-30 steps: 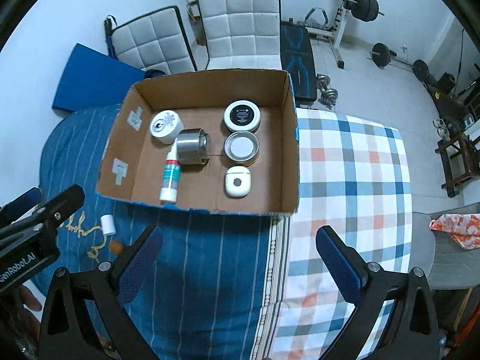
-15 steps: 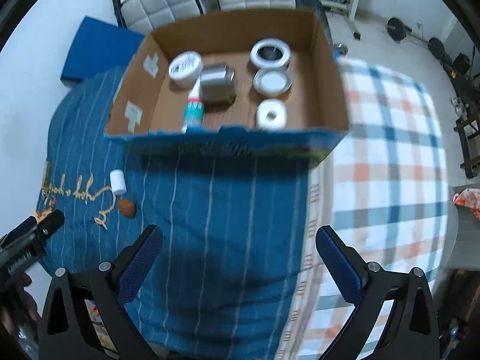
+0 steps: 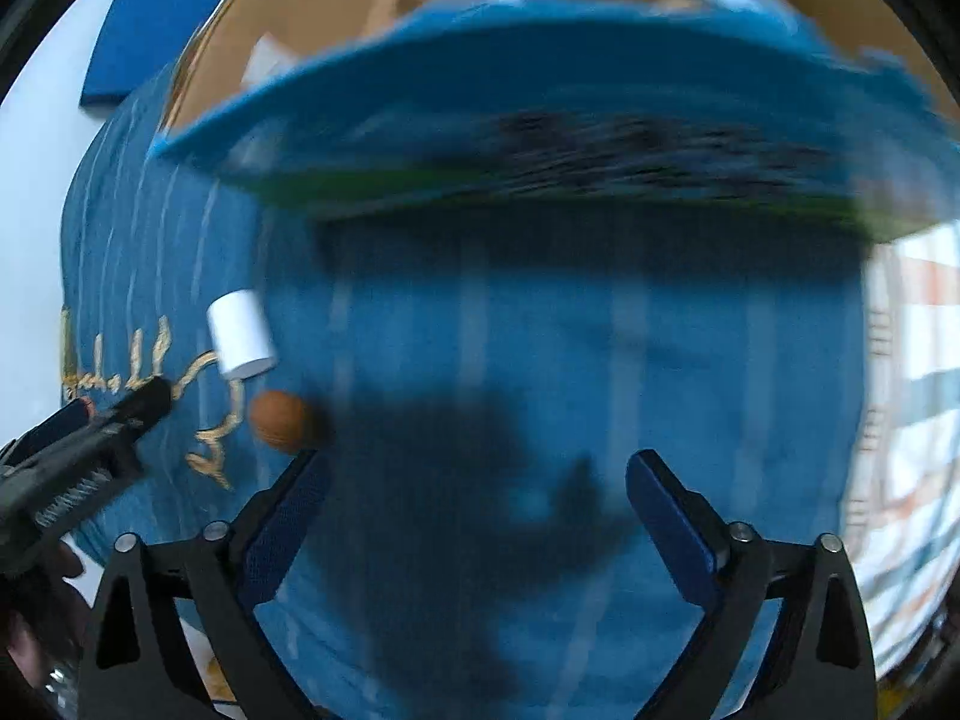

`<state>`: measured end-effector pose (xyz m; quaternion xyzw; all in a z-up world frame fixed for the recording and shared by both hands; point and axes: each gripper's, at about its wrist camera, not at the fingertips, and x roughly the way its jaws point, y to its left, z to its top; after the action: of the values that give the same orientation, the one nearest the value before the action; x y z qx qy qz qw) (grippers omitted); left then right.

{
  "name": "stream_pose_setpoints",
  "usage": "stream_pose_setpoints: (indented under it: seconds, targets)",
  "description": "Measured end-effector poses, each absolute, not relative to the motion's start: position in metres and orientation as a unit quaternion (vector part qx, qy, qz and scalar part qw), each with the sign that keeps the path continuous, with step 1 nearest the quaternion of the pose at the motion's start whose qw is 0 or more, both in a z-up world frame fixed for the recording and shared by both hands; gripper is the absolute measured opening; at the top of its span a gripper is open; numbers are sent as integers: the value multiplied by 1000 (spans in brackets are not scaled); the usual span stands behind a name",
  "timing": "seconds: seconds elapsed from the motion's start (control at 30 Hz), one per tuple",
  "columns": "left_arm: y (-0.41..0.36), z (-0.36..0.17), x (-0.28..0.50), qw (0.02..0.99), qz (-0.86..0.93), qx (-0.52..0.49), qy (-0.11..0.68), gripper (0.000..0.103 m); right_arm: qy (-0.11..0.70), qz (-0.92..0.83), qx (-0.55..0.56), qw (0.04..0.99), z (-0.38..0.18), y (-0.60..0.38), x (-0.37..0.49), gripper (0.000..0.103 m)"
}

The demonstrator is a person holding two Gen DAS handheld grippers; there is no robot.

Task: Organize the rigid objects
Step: 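Withdraw both grippers from the box back over the bed, then grasp the small white cup with the left gripper while the right grasps the brown walnut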

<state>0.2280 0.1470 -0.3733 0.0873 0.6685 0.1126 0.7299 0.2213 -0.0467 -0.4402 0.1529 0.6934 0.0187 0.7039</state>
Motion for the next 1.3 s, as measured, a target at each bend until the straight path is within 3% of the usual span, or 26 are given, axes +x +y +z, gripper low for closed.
stream_pose_setpoints:
  seconds: [0.23, 0.37, 0.5, 0.93, 1.03, 1.17, 1.3]
  targets:
    - [203, -397, 233, 708, 133, 46, 692, 96, 706, 58, 129, 694, -468, 26, 238, 77]
    - [214, -405, 236, 702, 129, 39, 700, 96, 707, 71, 112, 695, -479, 54, 242, 74]
    - [210, -407, 239, 703, 116, 44, 700, 96, 699, 50, 47, 712, -476, 73, 242, 39]
    - [151, -402, 256, 711, 1, -27, 702, 96, 704, -17, 76, 706, -473, -4, 207, 38]
    - [134, -412, 267, 705, -9, -28, 709, 81, 704, -38, 91, 704, -475, -27, 204, 38]
    - [114, -432, 275, 690, -13, -11, 723, 31, 702, -54, 113, 701, -475, -54, 202, 39]
    - [101, -430, 263, 700, -7, 14, 714, 29, 698, -54, 125, 703, -472, -68, 200, 39]
